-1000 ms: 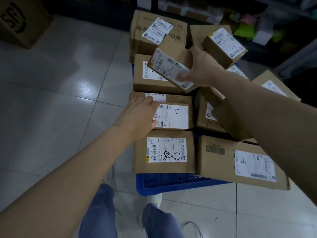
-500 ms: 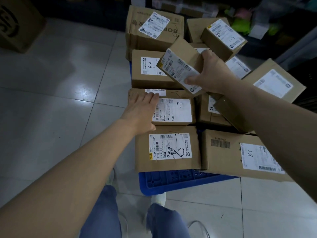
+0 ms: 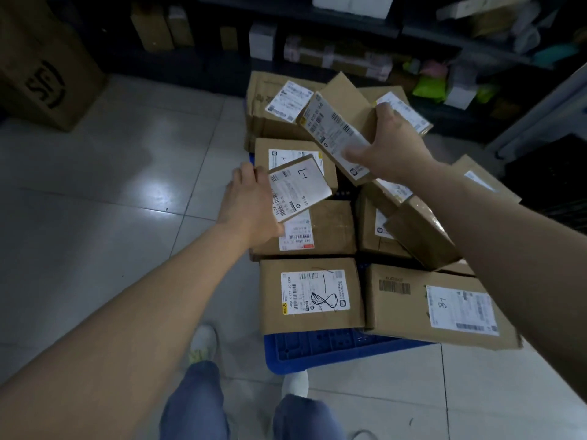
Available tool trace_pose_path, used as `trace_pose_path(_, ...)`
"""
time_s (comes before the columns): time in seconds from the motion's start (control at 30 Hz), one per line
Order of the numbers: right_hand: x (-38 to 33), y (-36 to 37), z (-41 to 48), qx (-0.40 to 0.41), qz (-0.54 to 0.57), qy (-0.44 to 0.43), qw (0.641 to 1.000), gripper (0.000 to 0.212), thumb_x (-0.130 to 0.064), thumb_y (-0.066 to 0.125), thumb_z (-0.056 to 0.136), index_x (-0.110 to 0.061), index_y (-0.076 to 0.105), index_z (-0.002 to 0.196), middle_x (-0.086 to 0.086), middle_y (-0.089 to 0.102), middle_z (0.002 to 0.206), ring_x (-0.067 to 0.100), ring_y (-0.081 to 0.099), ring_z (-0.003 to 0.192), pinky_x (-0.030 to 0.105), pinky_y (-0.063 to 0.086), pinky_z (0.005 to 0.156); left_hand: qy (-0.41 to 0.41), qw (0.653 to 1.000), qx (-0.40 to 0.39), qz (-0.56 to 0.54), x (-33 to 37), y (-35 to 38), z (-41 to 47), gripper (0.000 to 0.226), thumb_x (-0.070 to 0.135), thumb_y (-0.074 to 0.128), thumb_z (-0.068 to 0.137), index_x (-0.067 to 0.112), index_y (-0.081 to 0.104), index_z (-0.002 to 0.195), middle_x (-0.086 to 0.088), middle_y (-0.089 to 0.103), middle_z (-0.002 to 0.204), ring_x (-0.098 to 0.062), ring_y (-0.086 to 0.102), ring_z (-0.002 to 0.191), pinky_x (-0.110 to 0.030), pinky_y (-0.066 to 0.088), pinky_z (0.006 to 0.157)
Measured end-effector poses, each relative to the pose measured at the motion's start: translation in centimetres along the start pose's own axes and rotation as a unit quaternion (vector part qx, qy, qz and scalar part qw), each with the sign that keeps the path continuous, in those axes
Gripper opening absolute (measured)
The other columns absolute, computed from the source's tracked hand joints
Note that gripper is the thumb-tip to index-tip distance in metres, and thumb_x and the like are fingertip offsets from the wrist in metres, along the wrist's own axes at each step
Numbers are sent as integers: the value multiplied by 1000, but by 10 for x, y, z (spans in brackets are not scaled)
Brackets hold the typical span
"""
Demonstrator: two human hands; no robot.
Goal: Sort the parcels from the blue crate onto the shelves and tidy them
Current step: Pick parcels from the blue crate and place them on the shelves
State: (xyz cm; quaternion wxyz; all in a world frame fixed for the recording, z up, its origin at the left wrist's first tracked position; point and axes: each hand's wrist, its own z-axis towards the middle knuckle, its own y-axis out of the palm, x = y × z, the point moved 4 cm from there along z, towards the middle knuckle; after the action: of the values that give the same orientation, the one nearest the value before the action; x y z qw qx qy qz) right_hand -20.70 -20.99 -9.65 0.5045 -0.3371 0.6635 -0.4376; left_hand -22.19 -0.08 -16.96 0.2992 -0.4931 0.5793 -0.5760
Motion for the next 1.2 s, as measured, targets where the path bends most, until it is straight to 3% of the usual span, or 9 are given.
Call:
trace_pose_path(0.07, -19, -21, -1, 11, 14, -14, 1000, 63, -34, 73, 81, -13, 39, 130, 5, 49, 118, 22, 54, 99, 36, 55, 73, -8, 1000, 10, -2, -1, -29, -2, 100, 45, 78, 61, 0, 27, 134, -16, 31, 128, -29, 33, 118, -36, 38, 100)
trace_pose_path(0.2, -57, -64, 1, 28, 26, -46, 998, 65, -35, 74, 79, -13, 39, 130, 7, 50, 121, 25, 56, 104, 44, 55, 82, -15, 999, 39, 0, -4, -85, -13, 96, 45, 77, 62, 0, 29, 132, -16, 33, 126, -29, 33, 116, -34, 37, 97)
trace_pose_path(0.37, -104, -111, -2, 24, 34, -99, 994, 60, -35, 73, 82, -13, 40, 127, 2, 47, 114, 19, 50, 97, 34, 47, 73, -38, 996, 79, 18, -14, -149, -31, 94, 40, 76, 63, 3, 28, 134, -14, 31, 131, -29, 32, 117, -34, 37, 93)
trace_pose_path(0.47, -131, -132, -5, 21, 53, -130, 990, 60, -35, 74, 81, -14, 41, 126, 3, 50, 115, 22, 56, 100, 39, 55, 78, -73, 991, 107, 17, -22, -184, -43, 90, 40, 75, 63, 2, 30, 132, -14, 30, 130, -29, 32, 116, -35, 38, 93)
trace_pose_path(0.6, -168, -154, -10, 10, 129, -154, 980, 57, -33, 73, 83, -17, 40, 127, 0, 54, 109, 14, 62, 83, 24, 51, 56, -144, 975, 171, 10, -38, -230, -66, 93, 38, 80, 61, 1, 31, 131, -14, 31, 128, -29, 33, 114, -33, 36, 92)
trace_pose_path(0.73, -211, -163, -13, -21, 215, -159, 963, 57, -33, 73, 84, -19, 40, 128, -2, 60, 107, 8, 64, 80, 20, 50, 54, -220, 949, 224, 1, -63, -268, -92, 97, 39, 80, 57, 2, 30, 131, -15, 33, 129, -30, 34, 116, -36, 36, 94)
trace_pose_path(1.07, -335, -151, -30, -86, 312, -182, 928, 47, -34, 74, 83, -21, 45, 117, -3, 65, 105, 13, 68, 86, 28, 58, 67, -327, 899, 291, 8, -156, -333, -155, 94, 41, 78, 62, -1, 30, 131, -15, 37, 127, -31, 36, 116, -38, 36, 92)
trace_pose_path(1.2, -395, -134, -42, -108, 342, -183, 915, 48, -32, 74, 83, -18, 49, 121, -2, 66, 107, 12, 68, 86, 23, 55, 61, -351, 883, 311, -2, -205, -358, -182, 96, 43, 79, 62, -3, 30, 131, -16, 37, 128, -32, 37, 116, -39, 37, 92)
